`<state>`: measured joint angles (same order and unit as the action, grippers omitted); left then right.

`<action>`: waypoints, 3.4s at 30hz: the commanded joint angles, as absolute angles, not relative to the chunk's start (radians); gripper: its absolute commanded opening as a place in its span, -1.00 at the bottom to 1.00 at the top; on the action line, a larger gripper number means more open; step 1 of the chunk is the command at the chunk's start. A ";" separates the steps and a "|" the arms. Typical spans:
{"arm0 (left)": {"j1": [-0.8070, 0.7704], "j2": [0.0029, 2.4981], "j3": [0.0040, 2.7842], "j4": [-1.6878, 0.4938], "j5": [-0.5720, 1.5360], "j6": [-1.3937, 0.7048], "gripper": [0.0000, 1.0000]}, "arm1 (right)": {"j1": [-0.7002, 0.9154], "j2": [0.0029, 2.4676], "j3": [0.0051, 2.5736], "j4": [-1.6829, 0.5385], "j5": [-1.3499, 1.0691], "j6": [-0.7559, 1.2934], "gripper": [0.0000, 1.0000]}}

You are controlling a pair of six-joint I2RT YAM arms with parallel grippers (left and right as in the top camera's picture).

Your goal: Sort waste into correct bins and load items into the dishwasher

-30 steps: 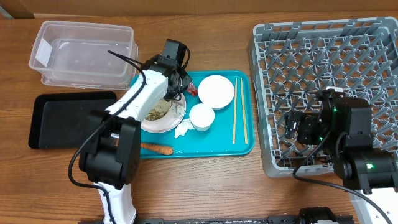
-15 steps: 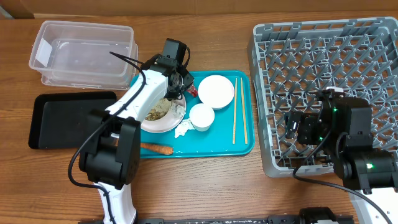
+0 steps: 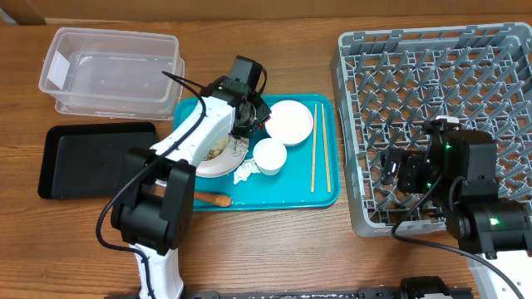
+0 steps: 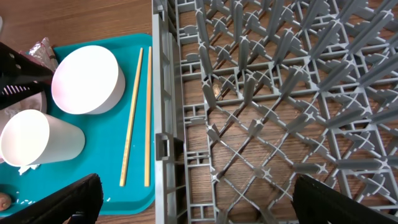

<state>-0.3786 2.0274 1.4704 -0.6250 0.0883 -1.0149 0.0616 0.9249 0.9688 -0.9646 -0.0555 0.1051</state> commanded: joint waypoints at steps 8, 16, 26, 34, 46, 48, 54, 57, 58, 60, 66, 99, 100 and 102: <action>-0.380 2.040 1.446 -0.622 0.040 -1.010 -0.92 | 0.066 0.921 0.995 -0.961 -0.061 0.105 1.00; -0.362 1.992 1.494 -0.694 0.036 -0.854 -0.92 | 0.066 0.921 0.995 -0.968 -0.061 0.105 1.00; -0.254 1.802 1.674 -0.817 -0.058 -0.486 -0.92 | 0.066 0.921 0.995 -0.967 -0.061 0.105 1.00; 0.012 1.822 1.684 -0.783 -0.060 -0.501 -0.92 | 0.066 0.921 0.995 -0.968 -0.061 0.105 1.00; 0.147 1.968 1.693 -0.656 0.070 -0.490 -0.34 | 0.066 0.921 0.995 -0.968 -0.061 0.105 1.00; 0.146 1.956 1.717 -0.683 0.121 -0.463 -0.21 | 0.066 0.921 0.995 -0.970 -0.061 0.105 1.00; 0.090 1.885 1.767 -0.942 0.237 -0.455 0.34 | 0.066 0.921 0.995 -0.975 -0.061 0.105 1.00; 0.008 1.882 1.766 -1.108 0.232 -0.428 0.45 | 0.066 0.921 0.995 -0.975 -0.061 0.105 1.00; -0.015 1.883 1.761 -1.144 0.226 -0.426 0.50 | 0.066 0.921 0.995 -0.975 -0.061 0.105 1.00; -0.081 1.883 1.745 -1.219 0.217 -0.426 0.59 | 0.066 0.921 0.995 -0.976 -0.061 0.105 1.00; -0.255 1.883 1.663 -1.283 0.168 -0.524 0.73 | 0.066 0.921 0.995 -0.976 -0.061 0.105 1.00; -0.339 2.074 1.594 -0.940 -0.183 -0.564 -0.35 | 0.066 0.921 0.995 -0.984 -0.062 0.105 1.00; -0.339 2.074 1.594 -0.935 -0.183 -0.564 -0.38 | 0.066 0.921 0.995 -0.985 -0.062 0.105 1.00; -0.339 2.074 1.594 -0.937 -0.182 -0.564 -0.49 | 0.066 0.921 0.995 -0.986 -0.061 0.105 1.00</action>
